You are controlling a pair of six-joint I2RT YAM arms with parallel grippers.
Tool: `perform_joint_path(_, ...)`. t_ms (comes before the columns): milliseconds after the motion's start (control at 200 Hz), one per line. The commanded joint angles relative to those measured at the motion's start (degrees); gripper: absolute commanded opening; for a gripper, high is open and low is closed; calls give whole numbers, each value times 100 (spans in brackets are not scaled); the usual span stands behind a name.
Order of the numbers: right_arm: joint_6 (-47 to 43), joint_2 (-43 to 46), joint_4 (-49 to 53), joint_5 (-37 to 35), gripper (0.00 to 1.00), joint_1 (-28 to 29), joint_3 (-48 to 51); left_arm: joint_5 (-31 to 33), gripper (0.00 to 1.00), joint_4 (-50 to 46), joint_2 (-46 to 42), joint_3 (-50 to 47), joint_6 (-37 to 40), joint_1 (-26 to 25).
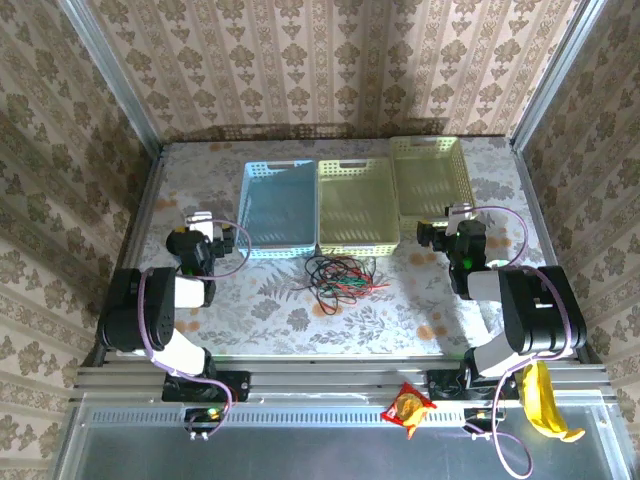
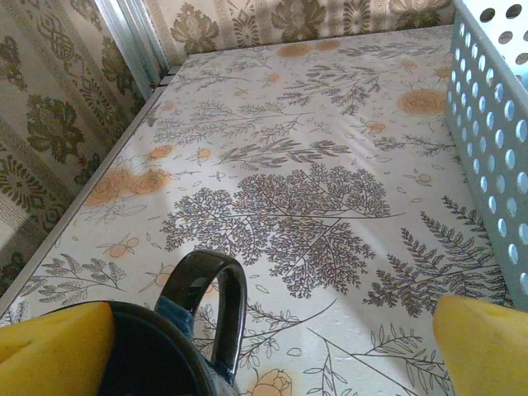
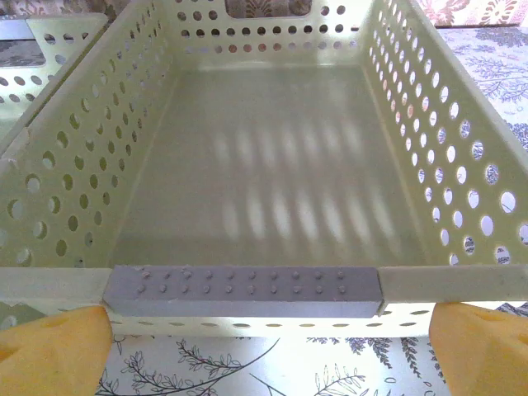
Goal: Untangle the cables
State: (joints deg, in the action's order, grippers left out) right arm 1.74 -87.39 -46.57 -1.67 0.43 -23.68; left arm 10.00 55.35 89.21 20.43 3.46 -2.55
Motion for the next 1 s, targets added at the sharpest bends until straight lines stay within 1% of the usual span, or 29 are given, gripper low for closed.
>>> perform_joint_path(0,-16,-23,-116,-70,100,27,-25,-75,100,-60,26,135,-39,1)
perform_joint_path(995,-7,-14,-131,-70,100,23,-14,-16,100,-25,27,123,-21,-24)
